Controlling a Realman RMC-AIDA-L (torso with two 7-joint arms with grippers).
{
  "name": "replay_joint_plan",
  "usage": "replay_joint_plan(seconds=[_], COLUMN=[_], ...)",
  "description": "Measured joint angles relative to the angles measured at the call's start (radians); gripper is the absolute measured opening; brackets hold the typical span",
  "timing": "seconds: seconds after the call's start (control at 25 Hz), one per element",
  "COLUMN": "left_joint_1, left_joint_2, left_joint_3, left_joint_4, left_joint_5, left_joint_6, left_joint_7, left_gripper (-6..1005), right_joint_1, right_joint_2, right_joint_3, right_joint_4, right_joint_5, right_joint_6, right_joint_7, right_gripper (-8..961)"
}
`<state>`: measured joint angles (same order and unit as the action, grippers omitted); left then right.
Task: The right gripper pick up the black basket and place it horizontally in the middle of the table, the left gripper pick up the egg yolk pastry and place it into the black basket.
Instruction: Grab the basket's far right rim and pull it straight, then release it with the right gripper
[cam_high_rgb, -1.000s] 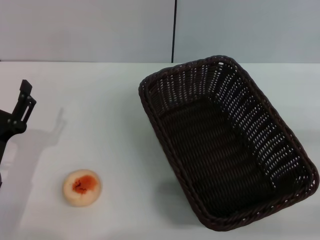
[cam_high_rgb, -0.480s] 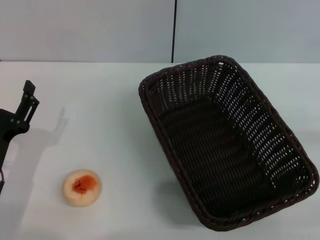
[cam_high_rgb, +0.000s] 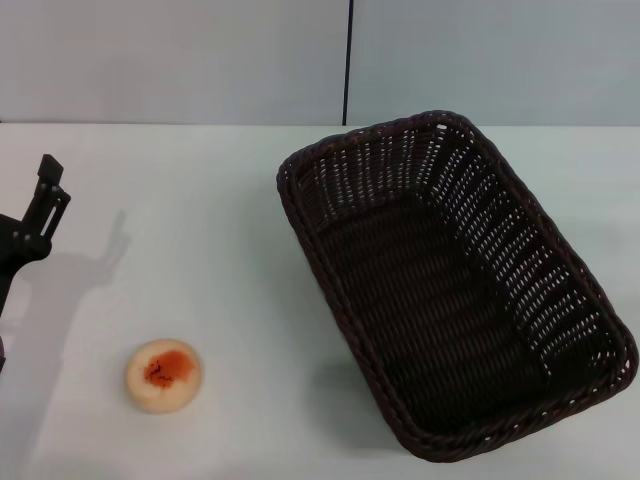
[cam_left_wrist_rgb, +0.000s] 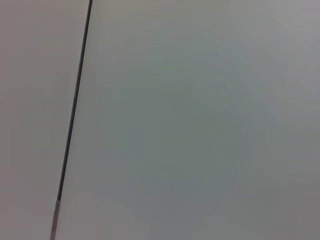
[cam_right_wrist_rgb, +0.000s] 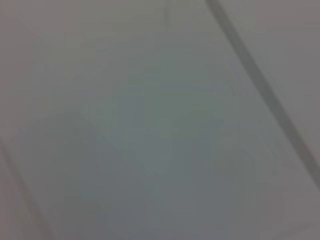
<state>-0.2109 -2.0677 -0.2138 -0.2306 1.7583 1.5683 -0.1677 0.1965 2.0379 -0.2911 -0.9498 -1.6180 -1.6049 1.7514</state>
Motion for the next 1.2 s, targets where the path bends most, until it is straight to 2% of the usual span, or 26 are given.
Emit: replay_joint_plan(seconds=[0.12,0.24,0.4,0.52,0.56,0.68,1.0,1.2], left_joint_1=[0.0,-0.001,0.005,0.009,0.011,0.013,0.015,0.018], left_joint_2=[0.0,0.0,0.0,0.0,0.0,0.0,0.0,0.001], left_joint_3=[-0.006,-0.01,-0.01,-0.01,-0.01,-0.01,-0.007,-0.005], left_joint_4=[0.001,0.0,0.001,0.0,0.001,0.0,0.0,0.0], left_joint_5=[0.0,0.001,0.004,0.003,0.002,0.003,0.005,0.006], left_joint_6=[-0.001,-0.002,-0.002,-0.001,0.0,0.003,0.011,0.013], left_joint_7=[0.0,-0.001,-0.001,-0.002,-0.002,-0.003,-0.003,-0.014], left_gripper=[826,826,825,825,825,825,825,825], right_joint_1=[0.067,0.17,0.34,0.441,0.478,0.505,0.585,0.628], right_joint_2=[-0.035,-0.084,-0.149,-0.171,-0.171,-0.161,-0.093,-0.066], right_joint_3=[-0.013,-0.039,-0.064,-0.114,-0.166,-0.214,-0.434,-0.509], right_joint_4=[-0.184,-0.306,-0.307,-0.264,-0.239,-0.213,-0.07,0.029], right_joint_5=[-0.193,-0.402,-0.692,-0.838,-0.878,-0.887,-0.968,-0.984], right_joint_6=[-0.067,-0.171,-0.317,-0.357,-0.351,-0.343,-0.191,-0.104], right_joint_7=[0.254,0.463,0.622,0.694,0.731,0.753,0.803,0.805], right_gripper=[674,669,663,658,657,652,640,632])
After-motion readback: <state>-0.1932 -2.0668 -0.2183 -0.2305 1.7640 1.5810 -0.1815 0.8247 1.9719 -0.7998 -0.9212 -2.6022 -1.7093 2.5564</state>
